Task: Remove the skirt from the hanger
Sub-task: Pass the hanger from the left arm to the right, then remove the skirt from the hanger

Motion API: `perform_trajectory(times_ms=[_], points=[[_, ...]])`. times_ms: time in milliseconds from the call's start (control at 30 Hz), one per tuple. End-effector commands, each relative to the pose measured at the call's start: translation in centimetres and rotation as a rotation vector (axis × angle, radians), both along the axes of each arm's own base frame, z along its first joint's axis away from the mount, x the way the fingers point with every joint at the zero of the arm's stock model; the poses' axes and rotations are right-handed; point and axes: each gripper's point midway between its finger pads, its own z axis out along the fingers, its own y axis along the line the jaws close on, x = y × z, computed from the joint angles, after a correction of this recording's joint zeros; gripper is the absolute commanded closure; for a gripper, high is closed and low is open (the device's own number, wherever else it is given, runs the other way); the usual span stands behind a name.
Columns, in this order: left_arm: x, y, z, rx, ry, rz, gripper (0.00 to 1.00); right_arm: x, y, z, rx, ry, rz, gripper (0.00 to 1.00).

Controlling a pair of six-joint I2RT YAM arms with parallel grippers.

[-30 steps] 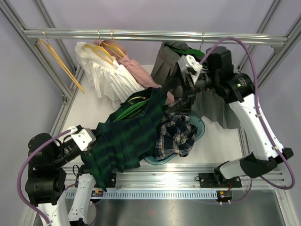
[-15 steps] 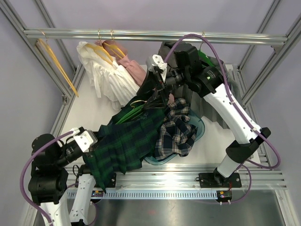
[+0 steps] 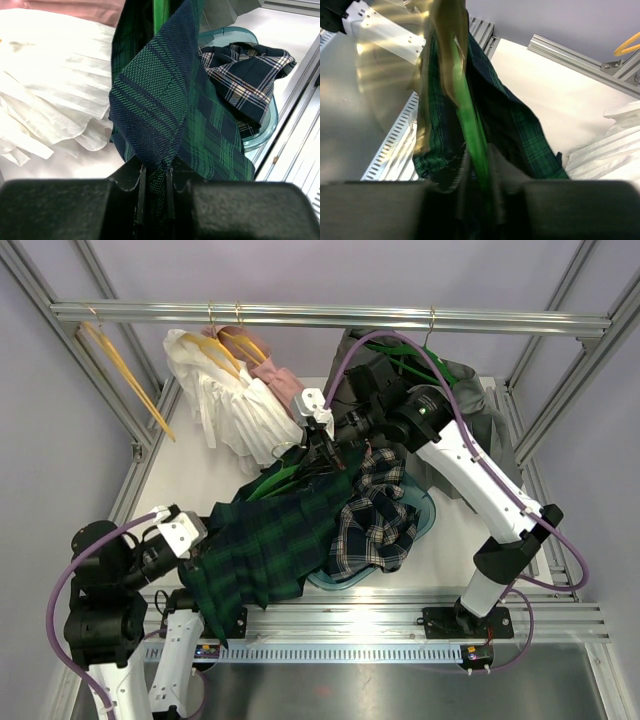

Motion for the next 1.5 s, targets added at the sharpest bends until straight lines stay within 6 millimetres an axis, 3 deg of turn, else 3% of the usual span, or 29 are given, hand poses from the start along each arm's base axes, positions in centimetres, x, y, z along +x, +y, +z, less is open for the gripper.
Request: perform_trajectory(times_ms=[0, 100, 167, 200, 267, 333, 400, 433, 533, 633, 700, 733, 800, 833, 900, 933, 1033, 1133, 1467], points=[[0.5, -0.5, 2.9, -0.012, -0.154, -0.035, 1.00, -0.2, 0.4, -0.1, -0.001, -0.077, 0.022, 0.85], [0.8, -0.4, 2.9, -0.033, -0.160, -0.015, 1.00, 0.2, 0.5, 0.0, 0.016, -0.123, 0.017, 1.00], [1.7, 0.3, 3.0, -0.072, -0.145, 0.056, 0.99, 0.4, 0.4, 0.0, 0.028, -0.159, 0.012, 1.00], [2.1, 0.7, 3.1, -0.094, -0.137, 0.094, 0.85, 0.7, 0.6, 0.3, 0.046, -0.183, 0.008, 1.00], [2.8, 1.9, 3.9, -0.190, -0.120, 0.217, 0.76, 1.2, 0.6, 0.1, 0.049, -0.214, -0.005, 1.00], [2.4, 2.3, 4.5, -0.283, -0.094, 0.276, 0.49, 2.2, 0.9, 0.0, 0.050, -0.258, -0.036, 1.00], [2.9, 4.1, 5.7, -0.395, -0.091, 0.412, 0.29, 3.3, 1.2, 0.1, 0.058, -0.306, -0.065, 1.00], [2.6, 4.6, 6.2, -0.499, -0.049, 0.462, 0.13, 4.2, 1.3, -0.2, 0.046, -0.334, -0.099, 1.00], [2.2, 5.5, 7.0, -0.602, -0.004, 0.544, 0.02, 6.1, 1.6, -0.2, 0.050, -0.405, -0.168, 1.00], [2.3, 5.7, 6.8, -0.756, 0.149, 0.603, 0.01, 7.3, 1.9, -0.6, 0.045, -0.481, -0.205, 1.00], [3.2, 6.5, 5.3, -0.819, 0.270, 0.699, 0.01, 7.1, 2.3, -0.6, 0.054, -0.528, -0.205, 1.00], [3.5, 6.4, 4.8, -0.894, 0.347, 0.723, 0.01, 7.4, 2.3, -1.8, 0.025, -0.569, -0.211, 1.00], [4.3, 5.9, 3.0, -0.925, 0.492, 0.755, 0.01, 5.9, 3.0, -1.3, 0.057, -0.637, -0.188, 1.00], [4.6, 5.7, 2.2, -0.946, 0.548, 0.766, 0.01, 5.6, 3.1, -3.0, 0.026, -0.645, -0.185, 1.00], [5.1, 5.2, 0.8, -0.991, 0.652, 0.783, 0.01, 4.0, 3.6, -2.2, 0.072, -0.723, -0.161, 1.00], [5.1, 5.1, 0.4, -1.019, 0.686, 0.790, 0.01, 3.9, 3.5, -3.6, 0.048, -0.742, -0.163, 1.00], [5.7, 4.4, -2.2, -1.009, 0.792, 0.797, 0.01, 2.6, 3.9, -3.9, 0.066, -0.807, -0.153, 1.00], [5.8, 4.4, -6.3, -0.941, 0.946, 0.880, 0.01, 1.5, 4.0, -3.8, 0.082, -0.851, -0.142, 1.00], [6.1, 4.4, -12.3, -0.800, 1.082, 0.936, 0.02, 0.1, 3.9, -5.0, 0.086, -0.929, -0.124, 1.00]])
